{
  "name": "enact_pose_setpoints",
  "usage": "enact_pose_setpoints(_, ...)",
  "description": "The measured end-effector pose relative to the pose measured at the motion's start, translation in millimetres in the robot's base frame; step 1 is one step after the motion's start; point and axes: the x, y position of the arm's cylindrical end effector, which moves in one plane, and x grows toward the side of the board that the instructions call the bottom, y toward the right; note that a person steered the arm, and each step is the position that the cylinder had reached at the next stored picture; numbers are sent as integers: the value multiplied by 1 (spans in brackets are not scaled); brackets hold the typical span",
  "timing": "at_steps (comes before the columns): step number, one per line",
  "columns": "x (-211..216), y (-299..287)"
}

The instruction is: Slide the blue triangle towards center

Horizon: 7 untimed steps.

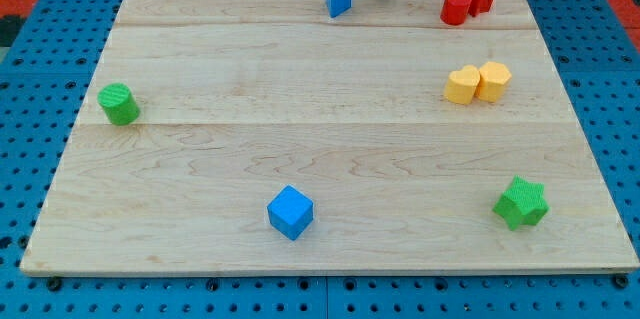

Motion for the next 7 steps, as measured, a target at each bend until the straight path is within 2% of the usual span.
enact_pose_setpoints(1,2,-36)
enact_pose_setpoints(2,33,-78)
enact_pose_setpoints(3,87,-110)
enact_pose_setpoints(4,88,-132)
enact_pose_setpoints(5,72,-145)
enact_pose_setpoints(7,152,-172)
